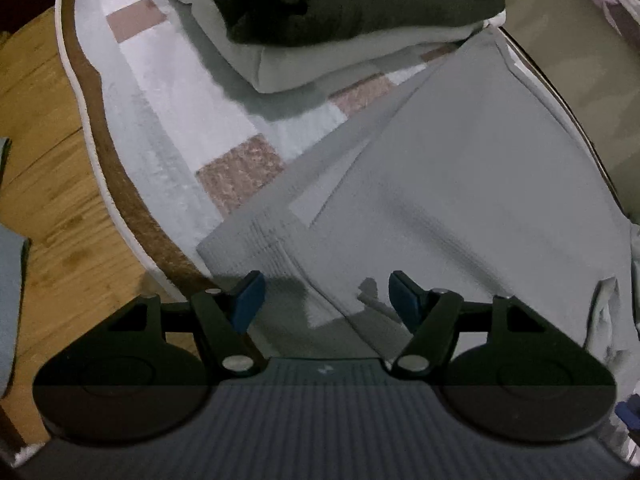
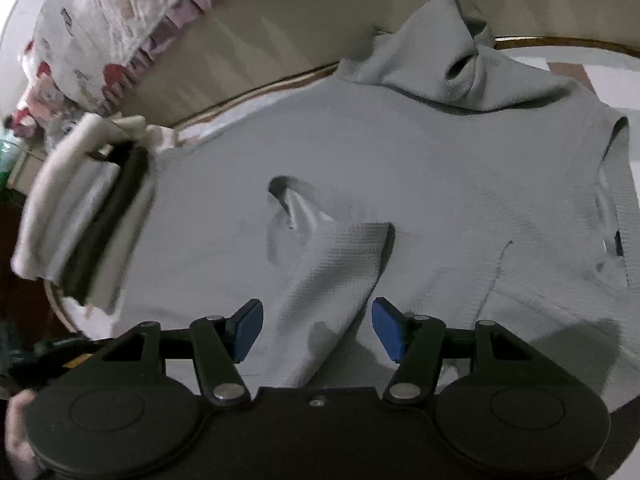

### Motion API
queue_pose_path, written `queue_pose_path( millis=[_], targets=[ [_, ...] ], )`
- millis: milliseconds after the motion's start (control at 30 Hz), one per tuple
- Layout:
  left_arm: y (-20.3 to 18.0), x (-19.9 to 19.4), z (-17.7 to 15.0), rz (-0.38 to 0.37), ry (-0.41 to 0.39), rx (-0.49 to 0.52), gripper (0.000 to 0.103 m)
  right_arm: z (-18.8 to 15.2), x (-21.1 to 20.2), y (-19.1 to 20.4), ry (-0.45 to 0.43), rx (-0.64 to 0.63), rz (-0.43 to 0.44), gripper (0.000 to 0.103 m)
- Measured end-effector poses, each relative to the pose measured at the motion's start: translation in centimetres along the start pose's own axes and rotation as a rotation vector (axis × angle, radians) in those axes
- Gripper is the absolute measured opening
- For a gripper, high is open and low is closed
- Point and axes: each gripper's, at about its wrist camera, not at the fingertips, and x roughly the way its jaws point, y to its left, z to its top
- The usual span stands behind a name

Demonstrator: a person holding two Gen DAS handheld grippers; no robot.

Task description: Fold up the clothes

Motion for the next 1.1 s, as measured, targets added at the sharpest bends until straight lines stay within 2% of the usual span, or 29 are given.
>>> queue_pose_path(
  millis=[33,67,100,133,167,200,233,267,367,433,533,600,633,667,733,767,833,933,1100],
  targets=[
    [-0.2,0.0,-0.2,-0.001,-0.008,0.013,0.057,-0.1,0.6,0.1,0.000,0.004,-0.011,0.066],
    [-0.6,-0.1,-0.3,0.001,-0.019,0.043,0.024,-0.1,1.4,0.1,0.004,0.006,-0.017,0.066],
    [-1.0,-0.2,-0.5,0.004,-0.029,0.072,0.002,-0.1,2.1,0.2,0.007,-0.001,-0.021,0.066],
    [-1.4,-0.4,-0.6,0.013,-0.045,0.097,0.001,-0.2,2.7,0.4,-0.005,-0.028,-0.024,0.066],
    [-1.3,-1.5,-0.9,0.031,-0.100,0.096,0.001,-0.2,3.4,0.6,-0.016,-0.054,-0.027,0.065],
    [-1.1,-2.6,-1.1,0.048,-0.154,0.095,0.001,-0.3,3.9,0.8,-0.030,-0.083,-0.028,0.057],
    [-1.0,-3.8,-1.3,0.065,-0.208,0.093,0.001,-0.3,3.7,1.4,-0.075,-0.130,-0.008,0.007],
    [-0.9,-4.9,-1.5,0.082,-0.262,0.092,0.001,-0.2,3.4,1.9,-0.119,-0.177,0.012,0.006],
    [-0.5,-8.0,-2.1,0.133,-0.417,0.087,0.001,-0.2,0.7,4.0,-0.277,-0.287,0.083,0.006],
    [0.4,-7.5,-1.7,0.147,-0.393,0.065,0.001,-0.1,-0.9,5.9,-0.310,-0.387,0.122,0.006],
    [1.3,-5.5,-0.8,0.108,-0.297,0.014,0.001,0.2,-0.9,6.9,-0.266,-0.431,0.145,0.009],
    [1.1,-5.3,-0.6,0.106,-0.294,0.022,0.001,1.0,-0.2,6.3,-0.225,-0.403,0.080,0.024],
    [1.0,-5.3,-0.7,0.105,-0.297,0.032,0.001,1.5,0.0,5.8,-0.202,-0.383,0.036,0.044],
    [0.9,-5.3,-0.7,0.105,-0.299,0.040,0.001,2.0,-0.4,5.1,-0.192,-0.351,-0.021,0.051],
    [0.7,-4.8,-0.6,0.104,-0.289,0.044,0.001,2.7,-2.6,3.2,-0.217,-0.282,-0.112,0.051],
    [0.7,-4.7,-0.5,0.095,-0.283,0.041,0.001,3.1,-3.7,2.2,-0.211,-0.257,-0.128,0.051],
    [0.6,-4.3,-0.1,0.064,-0.270,0.036,0.001,3.7,-5.5,0.6,-0.152,-0.283,-0.097,0.051],
    [0.6,-3.5,0.3,0.040,-0.244,0.026,0.001,2.8,-7.1,-0.7,-0.066,-0.464,-0.092,0.051],
    [0.7,-2.6,0.6,0.015,-0.205,-0.004,0.001,0.7,-5.4,-2.2,-0.014,-0.483,-0.044,0.051]
  ],
)
